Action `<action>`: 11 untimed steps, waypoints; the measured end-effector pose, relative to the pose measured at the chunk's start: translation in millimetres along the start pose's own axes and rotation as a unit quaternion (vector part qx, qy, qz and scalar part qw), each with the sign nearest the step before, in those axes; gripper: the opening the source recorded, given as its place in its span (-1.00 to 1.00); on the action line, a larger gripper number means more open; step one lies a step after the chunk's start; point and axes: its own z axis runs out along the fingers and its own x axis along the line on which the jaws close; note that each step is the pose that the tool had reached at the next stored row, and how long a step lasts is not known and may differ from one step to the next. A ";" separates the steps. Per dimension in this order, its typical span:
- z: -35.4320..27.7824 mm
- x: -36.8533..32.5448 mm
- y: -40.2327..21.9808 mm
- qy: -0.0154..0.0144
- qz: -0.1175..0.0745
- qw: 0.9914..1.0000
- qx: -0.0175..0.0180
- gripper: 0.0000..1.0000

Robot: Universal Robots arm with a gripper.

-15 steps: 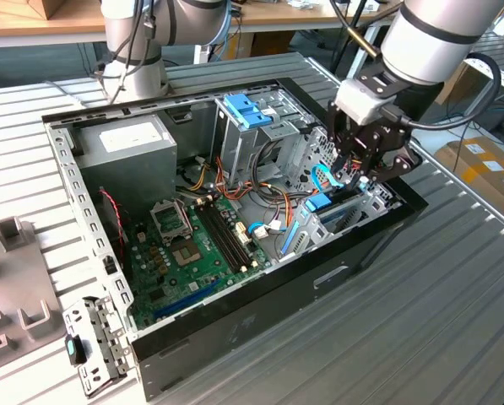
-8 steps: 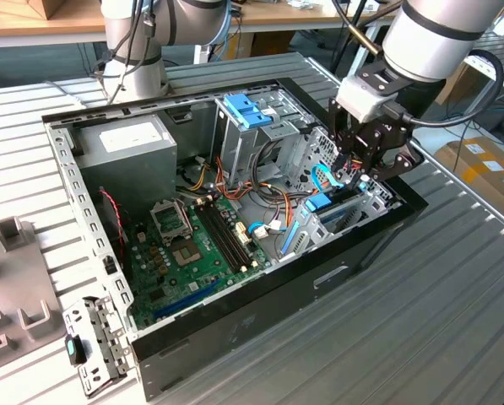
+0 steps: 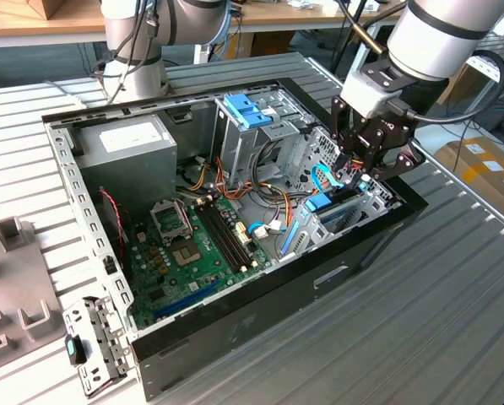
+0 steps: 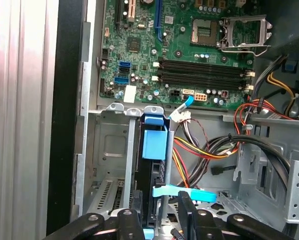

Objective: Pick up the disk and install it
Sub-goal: 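Insert the first disk wire, then insert the second disk wire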

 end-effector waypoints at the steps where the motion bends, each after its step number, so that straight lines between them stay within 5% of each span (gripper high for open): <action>1: 0.0 0.0 -0.1 0.000 0.000 1.000 0.000 -0.17; 6: 0.4 0.0 -0.2 0.001 0.028 1.000 0.001 -0.17; 11: 0.3 0.0 -0.1 0.001 0.029 1.000 0.001 -0.17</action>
